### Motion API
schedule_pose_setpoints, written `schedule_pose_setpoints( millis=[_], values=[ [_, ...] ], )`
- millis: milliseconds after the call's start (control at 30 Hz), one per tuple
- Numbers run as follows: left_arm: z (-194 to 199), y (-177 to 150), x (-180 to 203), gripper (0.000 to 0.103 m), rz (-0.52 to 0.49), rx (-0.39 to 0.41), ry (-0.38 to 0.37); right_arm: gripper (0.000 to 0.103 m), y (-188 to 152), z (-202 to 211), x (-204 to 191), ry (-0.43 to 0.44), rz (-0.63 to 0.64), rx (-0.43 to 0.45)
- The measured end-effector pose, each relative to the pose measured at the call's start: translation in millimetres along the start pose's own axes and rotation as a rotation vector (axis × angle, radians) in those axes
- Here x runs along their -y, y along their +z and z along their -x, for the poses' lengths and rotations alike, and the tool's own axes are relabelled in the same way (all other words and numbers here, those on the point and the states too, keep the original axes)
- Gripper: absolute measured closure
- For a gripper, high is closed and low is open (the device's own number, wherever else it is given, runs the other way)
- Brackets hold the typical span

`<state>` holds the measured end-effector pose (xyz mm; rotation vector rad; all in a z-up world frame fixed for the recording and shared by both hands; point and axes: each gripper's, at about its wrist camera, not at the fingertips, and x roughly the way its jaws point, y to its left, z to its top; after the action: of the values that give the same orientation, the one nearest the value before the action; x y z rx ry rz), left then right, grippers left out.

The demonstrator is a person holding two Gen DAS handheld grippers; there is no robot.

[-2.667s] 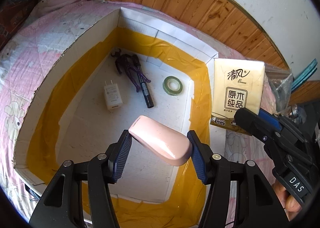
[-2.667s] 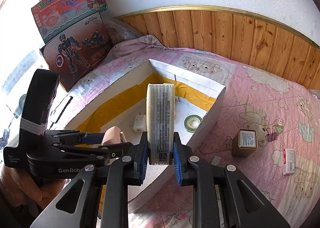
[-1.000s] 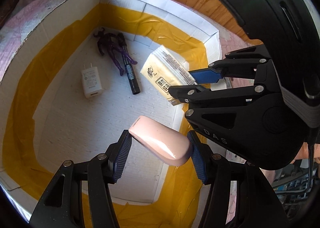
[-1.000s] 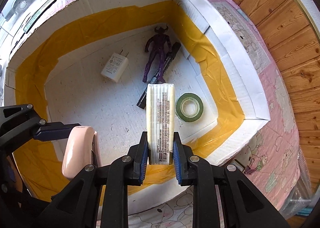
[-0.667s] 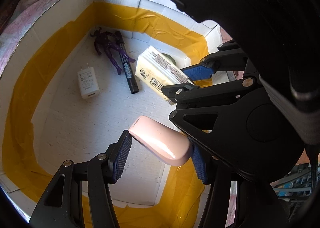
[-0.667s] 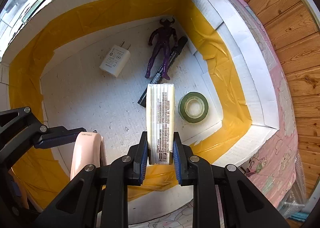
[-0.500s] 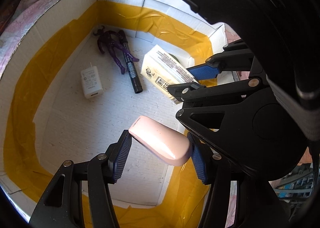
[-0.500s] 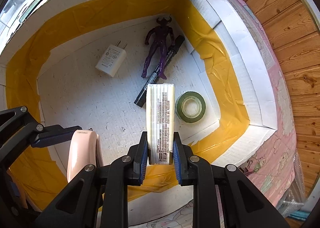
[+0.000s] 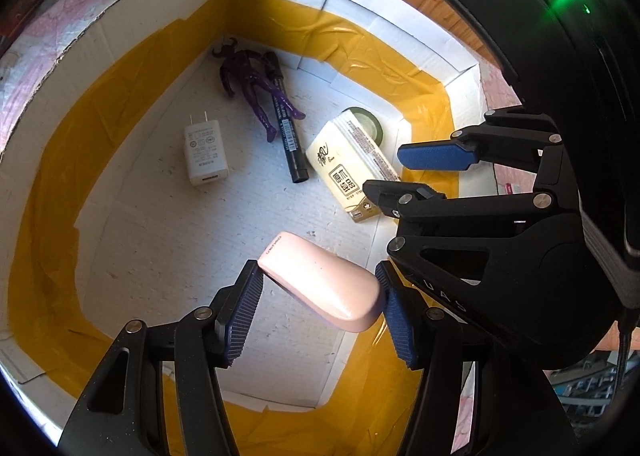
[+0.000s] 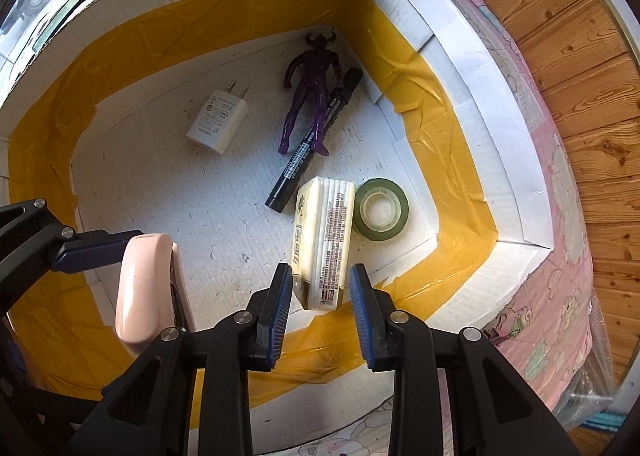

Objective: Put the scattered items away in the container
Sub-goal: 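Lower the stapler and tissue pack into the box and open both grippers, then move both grippers back toward the remaining items on the bed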

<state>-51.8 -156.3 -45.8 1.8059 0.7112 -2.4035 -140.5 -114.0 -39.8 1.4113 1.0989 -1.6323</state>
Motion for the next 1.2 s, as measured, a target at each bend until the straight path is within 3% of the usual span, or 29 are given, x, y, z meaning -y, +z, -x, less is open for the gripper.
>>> schedule_pose_setpoints(
  millis=[300,567,700,867,1067,1200],
  values=[
    [8.0,2.1,-13.7,0.042,0.036,0.001,-0.055,0.065,-2.1,10.4,4.2,0.029,-0.047,0.035],
    [14.2,9.5,-7.2,0.042,0.025,0.046,-0.032,0.065,-13.1,26.2,15.5,0.068,-0.115,0.099],
    [17.7,8.8,-4.5,0.042,0.006,0.067,-0.013,0.065,-24.0,33.2,25.5,0.099,-0.186,0.182],
    [24.9,3.3,0.3,0.042,-0.021,0.093,0.019,0.065,-45.4,45.9,37.5,0.13,-0.329,0.35],
    [35.4,-0.7,9.3,0.042,-0.061,0.153,0.062,0.065,-79.1,76.7,34.2,0.225,-0.423,0.552],
    [40.7,-5.2,15.0,0.042,-0.071,0.176,0.075,0.065,-100.1,90.7,29.9,0.284,-0.464,0.64]
  ],
)
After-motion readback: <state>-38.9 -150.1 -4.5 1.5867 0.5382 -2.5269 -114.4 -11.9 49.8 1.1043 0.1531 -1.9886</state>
